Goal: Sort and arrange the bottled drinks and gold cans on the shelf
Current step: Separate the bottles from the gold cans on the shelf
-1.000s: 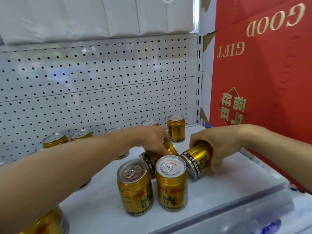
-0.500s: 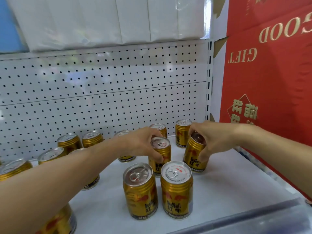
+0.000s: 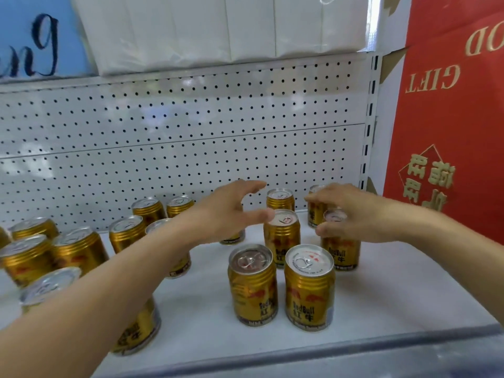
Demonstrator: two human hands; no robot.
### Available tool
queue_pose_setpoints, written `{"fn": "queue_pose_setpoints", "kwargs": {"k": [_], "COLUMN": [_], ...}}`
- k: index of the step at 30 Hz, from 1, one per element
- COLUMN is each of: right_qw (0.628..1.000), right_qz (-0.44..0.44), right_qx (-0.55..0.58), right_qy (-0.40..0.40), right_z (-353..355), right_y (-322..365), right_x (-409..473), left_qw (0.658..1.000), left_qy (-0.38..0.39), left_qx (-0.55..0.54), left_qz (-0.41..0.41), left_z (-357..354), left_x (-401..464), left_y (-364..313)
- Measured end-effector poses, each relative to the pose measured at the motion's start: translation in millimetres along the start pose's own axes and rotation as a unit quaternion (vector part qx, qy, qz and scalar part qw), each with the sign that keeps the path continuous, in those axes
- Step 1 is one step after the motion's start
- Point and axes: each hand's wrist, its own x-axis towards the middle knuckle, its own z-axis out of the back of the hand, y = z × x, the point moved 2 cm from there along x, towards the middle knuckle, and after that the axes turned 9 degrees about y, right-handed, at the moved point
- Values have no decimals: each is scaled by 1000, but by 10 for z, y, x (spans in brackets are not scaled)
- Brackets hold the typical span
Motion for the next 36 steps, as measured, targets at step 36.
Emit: {"fn": "queue_pose_setpoints", "kwargs": {"k": [36], "right_qw": [884], "right_qz": [404], "right_qx": [74], "right_qy": [-225], "right_z": [-2241], "right_y": [5995], "right_x": [627], "left_qw": [851], "left_qy": [-338], "left_qx": [265], "left_qz": [302], "left_z": [1097], "left_x": [-5251], "left_y": [3253]}}
